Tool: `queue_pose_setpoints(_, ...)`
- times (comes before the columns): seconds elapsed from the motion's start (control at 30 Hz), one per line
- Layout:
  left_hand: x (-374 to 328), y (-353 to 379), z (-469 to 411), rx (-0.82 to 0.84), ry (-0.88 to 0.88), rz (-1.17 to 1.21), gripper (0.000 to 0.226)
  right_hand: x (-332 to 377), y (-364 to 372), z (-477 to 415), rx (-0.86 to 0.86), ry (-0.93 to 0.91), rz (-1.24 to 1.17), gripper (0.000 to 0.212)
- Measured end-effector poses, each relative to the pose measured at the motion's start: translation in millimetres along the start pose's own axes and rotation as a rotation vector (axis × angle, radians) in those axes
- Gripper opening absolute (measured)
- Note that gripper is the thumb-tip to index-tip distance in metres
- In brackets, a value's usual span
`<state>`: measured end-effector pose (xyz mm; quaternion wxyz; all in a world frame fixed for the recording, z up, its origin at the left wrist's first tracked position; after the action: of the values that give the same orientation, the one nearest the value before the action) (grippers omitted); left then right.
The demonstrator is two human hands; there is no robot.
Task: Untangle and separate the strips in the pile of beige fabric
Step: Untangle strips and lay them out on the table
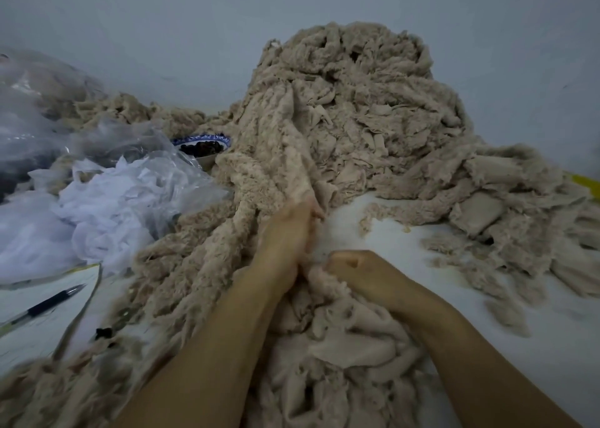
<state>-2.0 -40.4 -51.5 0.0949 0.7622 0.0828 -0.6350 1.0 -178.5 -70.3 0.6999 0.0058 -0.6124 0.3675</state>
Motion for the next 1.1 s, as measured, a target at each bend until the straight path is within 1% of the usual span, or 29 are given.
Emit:
queue_pose_setpoints(0.03,-3.4,6.2,7.9,0.100,0.129,-0.305,0.031,-1.2,-6.1,-0.4,-0.099,0.027,-0.077,0.038)
queue_pose_setpoints(0.07,-4.9,15.8,16.4,0.215,0.257,-0.525,0.031,-2.3,-10.9,0.5,-0.142,0.050,-0.146,0.033)
queue_pose_setpoints(0.1,-6.5,23.5,23.9,0.301,0.357,-0.666,0.030,-4.3,-13.1,1.5,-0.119,0.065,-0.197,0.031)
queue_pose_setpoints(0.13,-7.3,27.7,29.1,0.336,0.447,-0.743,0.030,-7.3,-14.1,3.5,-0.060,0.077,-0.239,0.033)
queue_pose_setpoints(0.2,-8.9,29.4,36.4,0.303,0.583,-0.760,0.024,-13.5,-16.9,6.9,0.032,0.124,-0.423,0.037)
queue_pose_setpoints(0.27,-13.1,27.2,41.8,0.236,0.654,-0.724,0.017,-11.3,-22.1,7.0,0.014,0.173,-0.671,0.032)
queue_pose_setpoints(0.33,-13.4,27.2,44.0,0.217,0.673,-0.716,0.014,-6.7,-27.2,5.1,0.007,0.177,-0.852,0.039)
queue_pose_setpoints(0.37,-12.3,28.7,44.8,0.259,0.663,-0.727,0.013,-3.2,-29.9,4.5,0.032,0.147,-0.907,0.046)
queue_pose_setpoints(0.4,-10.3,31.5,46.0,0.348,0.634,-0.745,0.019,0.2,-31.8,4.8,0.068,0.112,-0.951,0.052)
queue_pose_setpoints(0.43,-7.4,35.1,48.6,0.475,0.592,-0.758,0.023,3.7,-33.1,5.3,0.092,0.081,-0.984,0.055)
queue_pose_setpoints(0.47,-4.4,37.7,50.8,0.594,0.547,-0.758,0.025,8.3,-34.0,5.8,0.095,0.058,-1.010,0.054)
queue_pose_setpoints(0.5,-0.7,38.7,53.3,0.673,0.505,-0.747,0.030,12.0,-35.6,5.5,0.072,0.037,-1.033,0.048)
queue_pose_setpoints(0.53,2.1,37.5,53.6,0.679,0.454,-0.713,0.033,14.2,-38.2,4.8,0.033,0.014,-1.058,0.042)
queue_pose_setpoints(0.57,1.5,33.3,51.4,0.611,0.382,-0.641,0.033,15.0,-42.7,4.0,-0.020,-0.011,-1.078,0.038)
queue_pose_setpoints(0.6,-1.1,27.2,47.7,0.509,0.298,-0.538,0.031,15.4,-48.4,4.9,-0.074,-0.032,-1.090,0.035)
queue_pose_setpoints(0.63,-4.3,19.5,43.6,0.413,0.220,-0.418,0.031,14.9,-54.8,6.4,-0.123,-0.045,-1.093,0.032)
queue_pose_setpoints(0.67,-7.6,12.4,39.5,0.355,0.157,-0.289,0.031,14.0,-61.5,8.6,-0.157,-0.051,-1.095,0.030)
queue_pose_setpoints(0.73,-13.6,1.3,32.4,0.362,0.087,-0.083,0.034,12.3,-70.4,12.6,-0.194,-0.061,-1.107,0.024)
queue_pose_setpoints(0.8,-16.8,-3.2,29.6,0.416,0.069,0.013,0.037,15.5,-75.0,14.2,-0.207,-0.077,-1.115,0.018)
queue_pose_setpoints(0.83,-18.3,-2.0,29.5,0.424,0.057,0.063,0.038,18.4,-76.9,15.0,-0.210,-0.085,-1.103,0.017)
queue_pose_setpoints(0.87,-20.2,0.3,28.2,0.416,0.034,0.161,0.039,21.8,-77.6,15.6,-0.201,-0.094,-1.076,0.019)
queue_pose_setpoints(0.93,-28.2,5.2,23.4,0.365,-0.053,0.499,0.043,30.0,-75.7,18.6,-0.147,-0.102,-0.920,0.033)
queue_pose_setpoints(1.0,-37.2,6.5,16.0,0.307,-0.098,0.843,0.052,34.1,-63.8,23.4,-0.075,-0.074,-0.617,0.047)
queue_pose_setpoints(1.03,-41.0,6.0,11.8,0.279,-0.094,0.956,0.056,33.2,-54.2,25.6,-0.023,-0.056,-0.438,0.048)
queue_pose_setpoints(1.1,-46.0,4.1,2.5,0.221,-0.067,1.054,0.054,29.7,-34.5,31.2,0.044,-0.022,-0.116,0.043)
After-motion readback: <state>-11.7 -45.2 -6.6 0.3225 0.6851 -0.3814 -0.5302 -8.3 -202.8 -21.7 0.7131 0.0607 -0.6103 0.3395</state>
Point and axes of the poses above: each hand's wrist, its own z-axis away from the middle knuckle, its own y-axis out of the palm, x = y × z, the point moved 2 cm from there along -z, towards the middle knuckle, and after that the axes turned 13 degrees about y, right-handed, at the moved point
